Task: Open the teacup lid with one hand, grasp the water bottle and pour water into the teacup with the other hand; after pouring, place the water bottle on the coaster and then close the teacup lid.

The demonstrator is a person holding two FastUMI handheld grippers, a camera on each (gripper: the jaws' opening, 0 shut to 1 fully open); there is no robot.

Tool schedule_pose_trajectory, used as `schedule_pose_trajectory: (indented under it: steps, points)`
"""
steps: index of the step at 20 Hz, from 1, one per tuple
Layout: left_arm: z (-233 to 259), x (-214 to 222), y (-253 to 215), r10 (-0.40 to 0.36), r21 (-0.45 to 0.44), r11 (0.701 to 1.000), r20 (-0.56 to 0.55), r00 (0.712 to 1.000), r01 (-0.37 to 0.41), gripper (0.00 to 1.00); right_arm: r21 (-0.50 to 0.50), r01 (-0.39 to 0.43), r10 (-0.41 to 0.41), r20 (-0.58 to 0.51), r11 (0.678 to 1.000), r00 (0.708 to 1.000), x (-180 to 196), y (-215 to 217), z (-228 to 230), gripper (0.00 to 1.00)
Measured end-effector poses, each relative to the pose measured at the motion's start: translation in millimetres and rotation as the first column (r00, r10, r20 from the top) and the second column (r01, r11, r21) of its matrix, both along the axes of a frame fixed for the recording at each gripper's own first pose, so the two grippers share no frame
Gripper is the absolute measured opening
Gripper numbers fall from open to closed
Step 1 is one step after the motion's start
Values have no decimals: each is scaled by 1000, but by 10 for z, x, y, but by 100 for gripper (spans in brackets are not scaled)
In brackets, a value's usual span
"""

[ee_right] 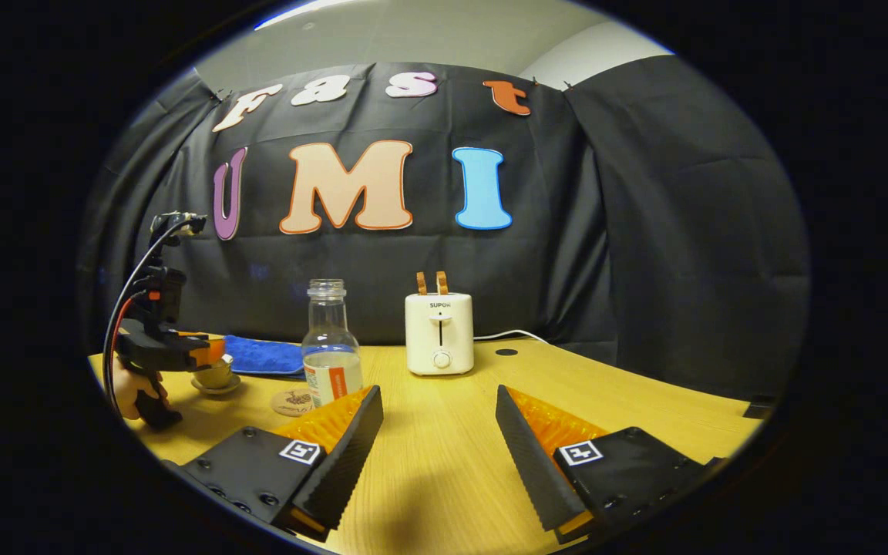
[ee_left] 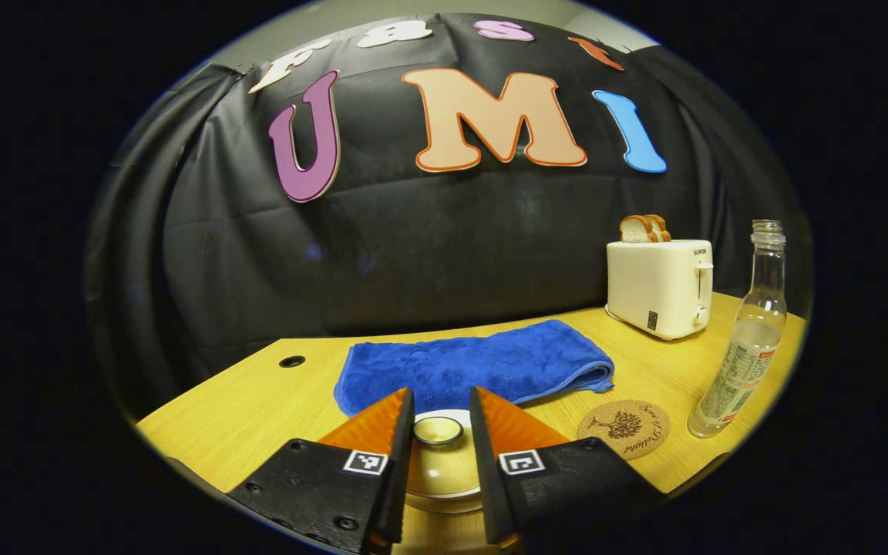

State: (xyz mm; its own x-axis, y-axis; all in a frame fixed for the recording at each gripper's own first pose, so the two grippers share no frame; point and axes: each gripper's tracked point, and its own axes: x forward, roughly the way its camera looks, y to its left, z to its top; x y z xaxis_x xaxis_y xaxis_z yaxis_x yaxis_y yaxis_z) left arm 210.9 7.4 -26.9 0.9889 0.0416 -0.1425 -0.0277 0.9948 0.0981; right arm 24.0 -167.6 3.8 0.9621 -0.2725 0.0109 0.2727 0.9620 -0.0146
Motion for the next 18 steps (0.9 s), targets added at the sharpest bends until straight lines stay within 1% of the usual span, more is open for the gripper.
schedule_pose_trajectory:
  steps: [2, 4, 5, 6, 8, 9, 10, 12, 16, 18]
  points:
    - [-6, -5, 1, 1, 1, 1000, -4, 1000, -1, 30, -2, 0, 0, 0, 1000, 1000, 2, 7, -4, 92]
    - [-15, -13, 7, 4, 6, 1000, -9, 1000, -4, 30, -1, 0, 0, 0, 1000, 1000, 0, 8, -3, 94]
    - [-12, -14, 8, 4, 3, 1000, -7, 1000, -4, 28, 0, 0, 0, 0, 1000, 1000, -1, 5, -6, 95]
    - [-9, -20, 8, 2, 3, 1000, -8, 1000, -2, 27, 0, 0, 0, 0, 1000, 1000, -1, 11, -3, 92]
    - [-5, -37, 18, 0, -8, 1000, -4, 1000, 0, 25, 0, 0, 0, -1, 1000, 1000, -4, 13, -2, 92]
    - [8, -43, 40, 10, -19, 1000, 6, 1000, -9, 25, -1, 0, 0, 0, 1000, 1000, -4, 9, -4, 92]
    - [29, -52, 74, 20, -32, 999, 18, 1000, -19, 24, 0, 0, 0, -1, 1000, 1000, 0, 3, 0, 95]
    - [68, -82, 123, 47, -59, 997, 46, 998, -44, 22, -1, 0, 0, 0, 1000, 1000, -1, 5, 2, 92]
    - [150, -114, 137, 43, -84, 996, 106, 993, -35, 22, -1, -1, 1, 1, 1000, 1000, 0, 10, -1, 92]
    - [190, -138, 145, 39, -94, 995, 129, 991, -27, 22, -1, -10, 10, 1, 1000, 1000, -5, 21, -2, 95]
